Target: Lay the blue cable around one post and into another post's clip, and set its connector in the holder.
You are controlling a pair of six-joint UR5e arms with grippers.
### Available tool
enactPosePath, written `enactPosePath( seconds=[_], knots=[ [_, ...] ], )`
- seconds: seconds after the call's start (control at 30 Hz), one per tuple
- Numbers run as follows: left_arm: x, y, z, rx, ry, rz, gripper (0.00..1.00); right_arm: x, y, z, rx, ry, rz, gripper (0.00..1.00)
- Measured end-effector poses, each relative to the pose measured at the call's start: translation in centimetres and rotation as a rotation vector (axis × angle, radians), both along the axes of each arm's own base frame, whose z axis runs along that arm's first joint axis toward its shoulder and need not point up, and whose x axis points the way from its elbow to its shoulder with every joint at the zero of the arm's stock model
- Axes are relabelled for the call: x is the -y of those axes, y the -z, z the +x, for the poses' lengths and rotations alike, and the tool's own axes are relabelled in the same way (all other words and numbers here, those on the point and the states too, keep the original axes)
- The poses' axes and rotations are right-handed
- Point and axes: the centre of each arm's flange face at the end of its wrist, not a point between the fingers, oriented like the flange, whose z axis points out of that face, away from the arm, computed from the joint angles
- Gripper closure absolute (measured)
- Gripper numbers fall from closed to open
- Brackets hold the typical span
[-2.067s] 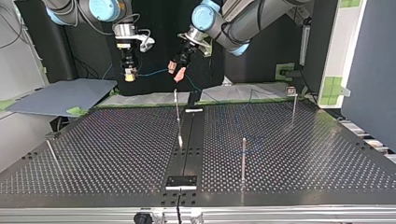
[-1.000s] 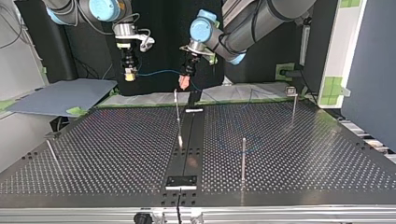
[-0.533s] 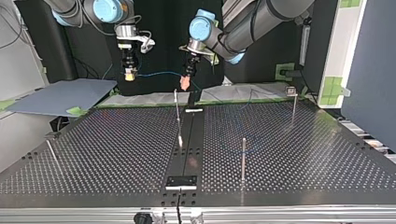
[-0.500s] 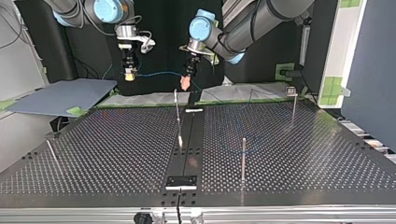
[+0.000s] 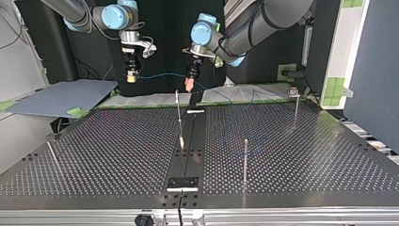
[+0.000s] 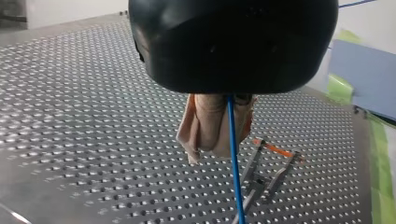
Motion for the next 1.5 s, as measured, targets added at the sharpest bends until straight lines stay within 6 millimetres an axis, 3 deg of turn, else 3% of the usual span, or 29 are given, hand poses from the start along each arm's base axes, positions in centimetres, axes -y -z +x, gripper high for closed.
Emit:
enactPosePath(
  seconds=[0.67,0.93,1.2,1.5],
  knots=[
    [0.3,8.7,2.0,-0.053,-0.024,0.066,1.0,1.6,8.0,-0.3,-0.068,0.018,0.082,1.0],
    [-0.4,9.1,2.8,-0.061,-0.052,0.074,1.0,4.5,7.6,-1.0,-0.075,0.053,0.064,1.0],
    [-1.5,8.9,3.5,-0.047,-0.11,0.124,1.0,6.0,7.1,-1.3,-0.106,0.061,0.045,1.0],
    [-1.0,6.1,4.6,0.01,-0.121,0.111,1.0,7.1,7.0,-2.3,-0.132,0.081,0.046,1.0]
  ],
)
